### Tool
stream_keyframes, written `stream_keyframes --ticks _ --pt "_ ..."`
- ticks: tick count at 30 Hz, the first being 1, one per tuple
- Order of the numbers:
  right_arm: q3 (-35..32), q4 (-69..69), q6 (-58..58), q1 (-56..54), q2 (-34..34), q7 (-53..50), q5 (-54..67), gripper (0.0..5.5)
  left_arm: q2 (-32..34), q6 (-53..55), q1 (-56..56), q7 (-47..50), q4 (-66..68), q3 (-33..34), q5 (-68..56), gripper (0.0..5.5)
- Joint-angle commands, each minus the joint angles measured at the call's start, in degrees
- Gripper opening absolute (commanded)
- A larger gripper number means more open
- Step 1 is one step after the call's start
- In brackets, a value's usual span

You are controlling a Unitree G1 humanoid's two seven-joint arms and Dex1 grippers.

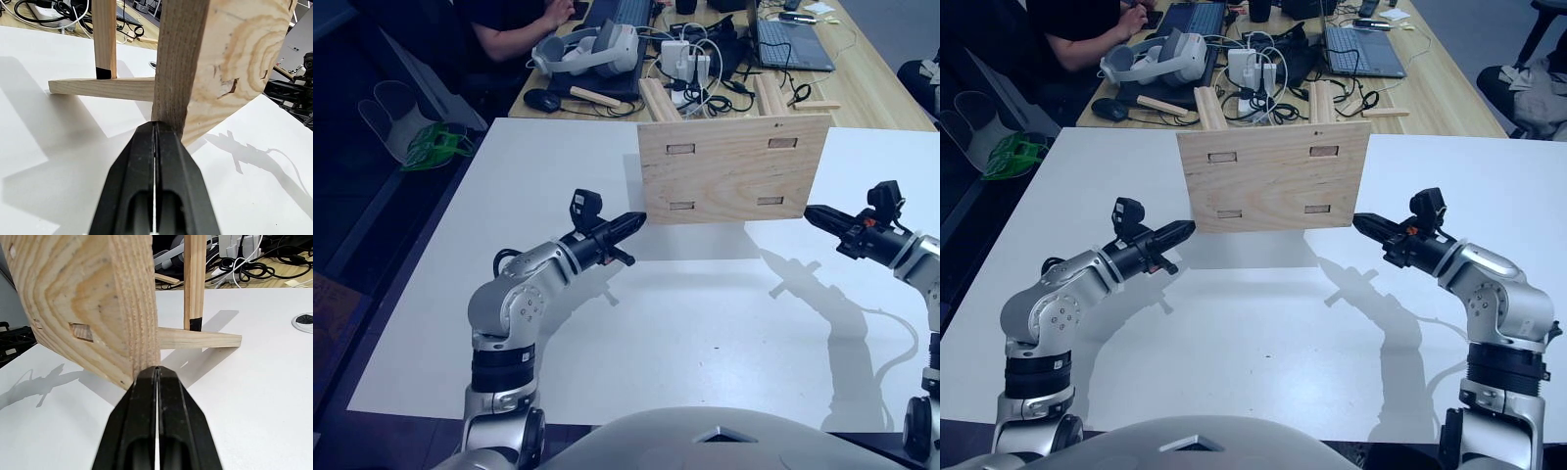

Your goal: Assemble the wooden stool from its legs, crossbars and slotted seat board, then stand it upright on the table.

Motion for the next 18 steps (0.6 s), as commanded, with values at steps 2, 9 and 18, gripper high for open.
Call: stream_keyframes --ticks 2,9,18 --pt "2.68 -3.25 1.07 -3.02 3.13 2.13 5.01 0.04 -3.52 -0.23 -3.52 -2.72 -3.02 -2.84 -5.75 0.0" --pt "2.37 -3.64 1.3 -3.47 3.32 1.92 5.79 0.04 -4.23 -0.07 -4.14 -2.52 -3.42 -1.59 -7.55 0.0" --pt "1.81 -4.19 1.54 -4.39 3.92 0.84 7.32 0.04 -4.82 -0.56 -5.01 -1.62 -2.92 -0.36 -8.71 0.0"
